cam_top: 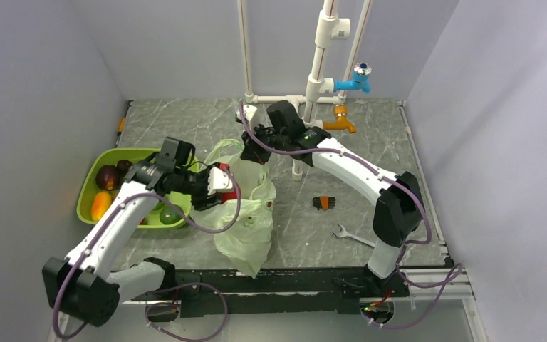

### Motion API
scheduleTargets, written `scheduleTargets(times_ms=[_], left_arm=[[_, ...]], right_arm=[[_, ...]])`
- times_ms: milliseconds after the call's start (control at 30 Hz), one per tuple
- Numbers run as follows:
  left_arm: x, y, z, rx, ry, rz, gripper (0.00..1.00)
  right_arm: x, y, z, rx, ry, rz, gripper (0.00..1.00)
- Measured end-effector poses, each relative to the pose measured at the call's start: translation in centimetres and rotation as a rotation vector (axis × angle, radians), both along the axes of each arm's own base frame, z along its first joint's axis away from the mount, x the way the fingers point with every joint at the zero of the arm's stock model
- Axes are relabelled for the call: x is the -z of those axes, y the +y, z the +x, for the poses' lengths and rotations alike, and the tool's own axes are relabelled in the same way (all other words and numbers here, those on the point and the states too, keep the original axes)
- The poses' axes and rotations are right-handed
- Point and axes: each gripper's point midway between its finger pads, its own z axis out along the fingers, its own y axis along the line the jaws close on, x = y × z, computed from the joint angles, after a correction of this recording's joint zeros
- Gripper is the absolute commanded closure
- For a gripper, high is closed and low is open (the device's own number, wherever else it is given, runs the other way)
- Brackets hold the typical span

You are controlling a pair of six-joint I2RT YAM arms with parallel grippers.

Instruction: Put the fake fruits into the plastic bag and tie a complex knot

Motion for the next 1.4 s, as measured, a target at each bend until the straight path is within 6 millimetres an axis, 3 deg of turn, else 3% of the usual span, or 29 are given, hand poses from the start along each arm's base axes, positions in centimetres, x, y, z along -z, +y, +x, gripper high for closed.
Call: scheduleTargets(times_ms=[233, 367, 500, 633, 733, 867, 1000, 1133, 1233, 1300, 1333, 1400], left_arm=[[4.2, 0.0, 2.9, -0.001, 0.029, 0.100, 0.19], [3.6, -0.3, 3.2, -0.014, 0.026, 0.085, 0.04], [-0.5, -0.8, 4.0, -0.058, -0.028, 0.024, 0.01], [-6.6, 0.0, 4.8, -0.156, -0.117, -0.083, 0.00], [-10.3, 3.2, 6.1, -0.319, -0.156, -0.163, 0.01], [-12.2, 8.5, 6.7, -0.505, -0.137, -0.225, 0.01], [-12.0, 7.5, 4.1, -0.424, -0.048, -0.271, 0.02], [-11.4, 3.4, -0.5, -0.172, -0.038, -0.256, 0.03], [-8.5, 0.4, -5.9, 0.063, -0.089, -0.183, 0.01], [-5.9, 0.3, -8.2, 0.121, -0.100, -0.106, 0.01], [-5.1, 0.5, -8.8, 0.125, -0.104, -0.070, 0.01], [-4.5, 0.7, -7.8, 0.080, -0.114, -0.010, 0.00]], right_arm=[[0.3, 0.1, -0.1, -0.001, 0.014, 0.004, 1.00], [0.9, 0.3, 0.0, -0.006, 0.023, -0.002, 1.00], [1.5, 0.3, -0.2, -0.012, 0.033, -0.005, 1.00], [1.6, 0.4, -0.3, -0.022, 0.032, 0.003, 1.00], [1.8, 0.4, -0.3, -0.026, 0.031, 0.003, 1.00], [1.9, 0.4, -0.3, -0.031, 0.026, 0.001, 1.00], [1.9, 0.5, -0.5, -0.042, 0.022, 0.002, 1.00], [1.9, 0.5, -0.5, -0.054, 0.012, 0.002, 1.00], [1.9, 0.5, -0.4, -0.056, 0.004, 0.000, 1.00], [1.9, 0.4, -0.3, -0.056, 0.001, -0.001, 1.00], [1.9, 0.4, -0.3, -0.055, 0.001, -0.001, 1.00], [1.9, 0.3, -0.2, -0.053, -0.001, -0.001, 1.00]])
